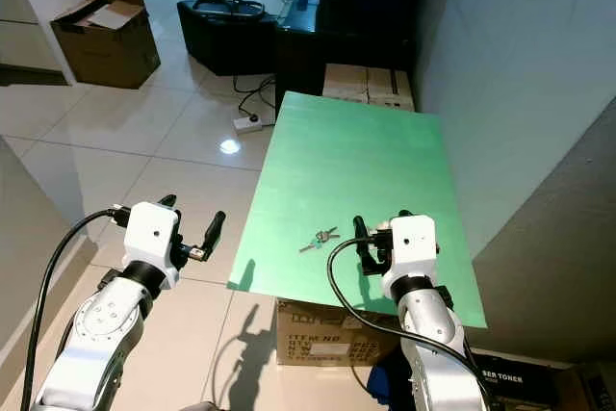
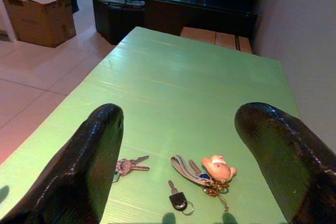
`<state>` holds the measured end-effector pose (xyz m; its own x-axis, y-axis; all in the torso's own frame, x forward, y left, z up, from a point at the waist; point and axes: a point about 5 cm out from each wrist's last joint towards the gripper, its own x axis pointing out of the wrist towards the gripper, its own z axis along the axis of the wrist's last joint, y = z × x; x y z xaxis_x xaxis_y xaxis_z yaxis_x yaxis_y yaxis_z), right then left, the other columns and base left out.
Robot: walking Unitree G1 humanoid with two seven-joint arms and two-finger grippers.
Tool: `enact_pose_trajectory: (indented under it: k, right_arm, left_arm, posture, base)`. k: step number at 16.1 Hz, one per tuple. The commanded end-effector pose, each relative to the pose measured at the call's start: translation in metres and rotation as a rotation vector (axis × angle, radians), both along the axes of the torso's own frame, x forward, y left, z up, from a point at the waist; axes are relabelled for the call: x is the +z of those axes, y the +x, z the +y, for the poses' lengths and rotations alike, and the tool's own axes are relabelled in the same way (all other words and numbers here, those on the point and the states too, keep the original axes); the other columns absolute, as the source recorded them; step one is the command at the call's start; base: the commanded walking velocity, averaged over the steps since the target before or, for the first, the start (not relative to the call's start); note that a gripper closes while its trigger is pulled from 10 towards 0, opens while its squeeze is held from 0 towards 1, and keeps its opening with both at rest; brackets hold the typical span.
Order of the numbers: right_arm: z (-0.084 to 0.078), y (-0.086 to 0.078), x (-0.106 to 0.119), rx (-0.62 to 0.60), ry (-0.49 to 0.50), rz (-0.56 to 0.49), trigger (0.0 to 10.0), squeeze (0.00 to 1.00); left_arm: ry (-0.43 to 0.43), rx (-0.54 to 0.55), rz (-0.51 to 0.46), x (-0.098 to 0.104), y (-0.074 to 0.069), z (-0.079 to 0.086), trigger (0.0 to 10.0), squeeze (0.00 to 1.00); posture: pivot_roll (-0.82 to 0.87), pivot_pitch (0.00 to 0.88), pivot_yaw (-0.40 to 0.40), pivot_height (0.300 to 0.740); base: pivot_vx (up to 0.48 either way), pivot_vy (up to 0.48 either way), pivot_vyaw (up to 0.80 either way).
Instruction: Hang keys on a hook
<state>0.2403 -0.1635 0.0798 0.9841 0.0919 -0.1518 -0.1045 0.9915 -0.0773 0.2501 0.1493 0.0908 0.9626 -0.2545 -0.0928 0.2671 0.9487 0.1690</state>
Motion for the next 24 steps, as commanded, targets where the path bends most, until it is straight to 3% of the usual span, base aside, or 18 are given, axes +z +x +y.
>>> enact_pose_trajectory:
  k: [1, 5, 6, 7, 9, 15, 24]
  right_arm:
    - [-0.001, -0.001, 0.000, -0.009, -0.001, 0.006, 10.0, 0.00]
    - [-0.001, -0.001, 0.000, -0.009, -0.001, 0.006, 10.0, 0.00]
    - [-0.001, -0.001, -0.001, -0.010, -0.003, 0.016, 10.0, 0.00]
    - [0.000, 0.000, 0.002, 0.009, -0.030, -0.010, 10.0, 0.00]
    - [0.004, -0.002, 0.005, 0.057, -0.067, -0.049, 10.0, 0.00]
    - [0.003, -0.001, 0.003, 0.038, -0.046, -0.037, 10.0, 0.00]
    - [-0.007, -0.008, 0.004, -0.028, -0.025, -0.050, 10.0, 0.00]
  left_arm:
    - [0.008, -0.010, 0.004, -0.002, 0.000, -0.001, 10.0, 0.00]
    - [0.008, -0.010, 0.004, -0.002, 0.000, -0.001, 10.0, 0.00]
    - [0.009, -0.009, 0.004, -0.002, 0.000, -0.001, 10.0, 0.00]
    - [0.007, -0.004, -0.029, 0.002, -0.003, 0.000, 10.0, 0.00]
    - [0.008, 0.003, -0.073, 0.006, -0.013, 0.002, 10.0, 0.00]
    - [0.015, -0.006, -0.102, 0.010, -0.010, -0.001, 10.0, 0.00]
    - [0.018, -0.083, -0.126, 0.013, -0.002, -0.010, 10.0, 0.00]
  posture:
    - [-0.10, 0.000, -0.004, 0.740]
    - [-0.10, 0.000, -0.004, 0.740]
    - [0.00, 0.000, 0.000, 0.740]
    - [-0.10, 0.000, -0.024, 0.740]
    - [-0.09, 0.000, -0.029, 0.740]
    - [-0.09, 0.000, -0.030, 0.740]
    - [-0.12, 0.000, 0.012, 0.740]
  base:
    - [0.000, 0.000, 0.00]
    - [0.000, 0.000, 0.00]
    - [0.000, 0.000, 0.00]
    - [0.000, 0.000, 0.00]
    - [0.000, 0.000, 0.00]
    - [0.000, 0.000, 0.00]
    - [0.000, 0.321, -0.55]
